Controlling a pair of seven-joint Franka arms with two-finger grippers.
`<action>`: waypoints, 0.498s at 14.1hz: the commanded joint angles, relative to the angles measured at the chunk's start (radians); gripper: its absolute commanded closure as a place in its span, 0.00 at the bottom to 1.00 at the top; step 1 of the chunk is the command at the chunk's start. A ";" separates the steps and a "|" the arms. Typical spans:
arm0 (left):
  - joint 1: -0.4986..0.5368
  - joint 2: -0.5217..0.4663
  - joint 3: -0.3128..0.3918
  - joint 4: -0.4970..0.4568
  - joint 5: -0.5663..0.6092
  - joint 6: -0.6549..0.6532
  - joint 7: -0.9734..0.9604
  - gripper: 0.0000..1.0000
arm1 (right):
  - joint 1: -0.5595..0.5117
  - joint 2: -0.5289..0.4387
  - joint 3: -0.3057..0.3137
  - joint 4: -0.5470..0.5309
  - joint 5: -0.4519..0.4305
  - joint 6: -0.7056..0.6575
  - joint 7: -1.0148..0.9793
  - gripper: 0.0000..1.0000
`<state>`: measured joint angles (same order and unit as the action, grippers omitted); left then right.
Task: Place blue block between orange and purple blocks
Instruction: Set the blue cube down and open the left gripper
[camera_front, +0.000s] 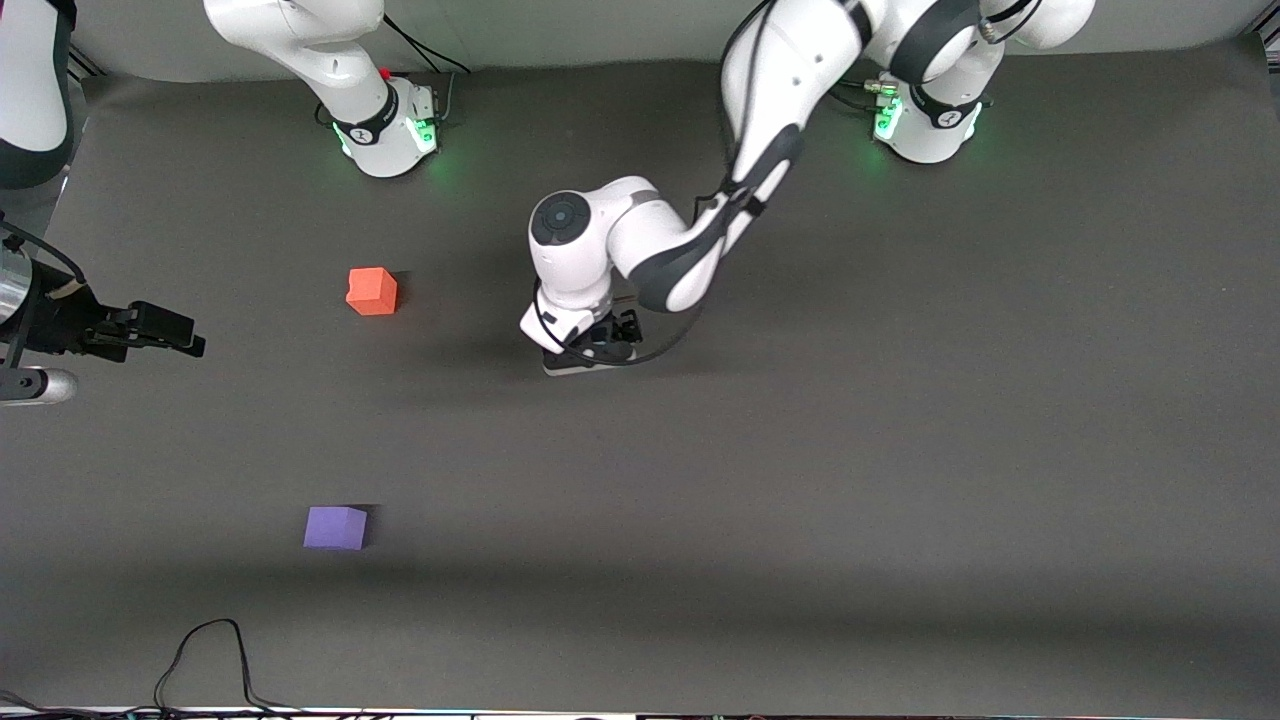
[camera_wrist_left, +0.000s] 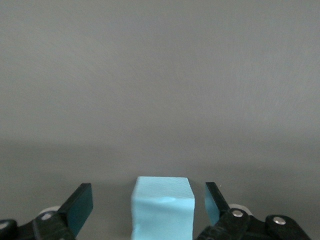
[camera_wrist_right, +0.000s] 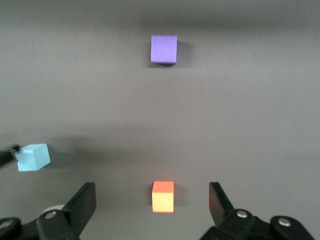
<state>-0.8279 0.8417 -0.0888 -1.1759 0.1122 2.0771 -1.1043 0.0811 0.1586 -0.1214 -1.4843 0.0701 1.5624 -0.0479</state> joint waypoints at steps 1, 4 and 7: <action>0.151 -0.188 -0.049 -0.083 -0.106 -0.145 0.148 0.00 | 0.008 -0.013 -0.001 0.002 0.017 -0.042 -0.020 0.00; 0.330 -0.479 -0.049 -0.392 -0.169 -0.157 0.312 0.00 | 0.077 -0.033 0.002 0.001 0.017 -0.079 -0.006 0.00; 0.525 -0.717 -0.043 -0.656 -0.195 -0.186 0.565 0.00 | 0.176 -0.051 0.003 0.002 0.054 -0.119 0.087 0.00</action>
<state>-0.4199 0.3368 -0.1153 -1.5607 -0.0534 1.8749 -0.6867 0.1896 0.1348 -0.1107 -1.4796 0.0888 1.4741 -0.0284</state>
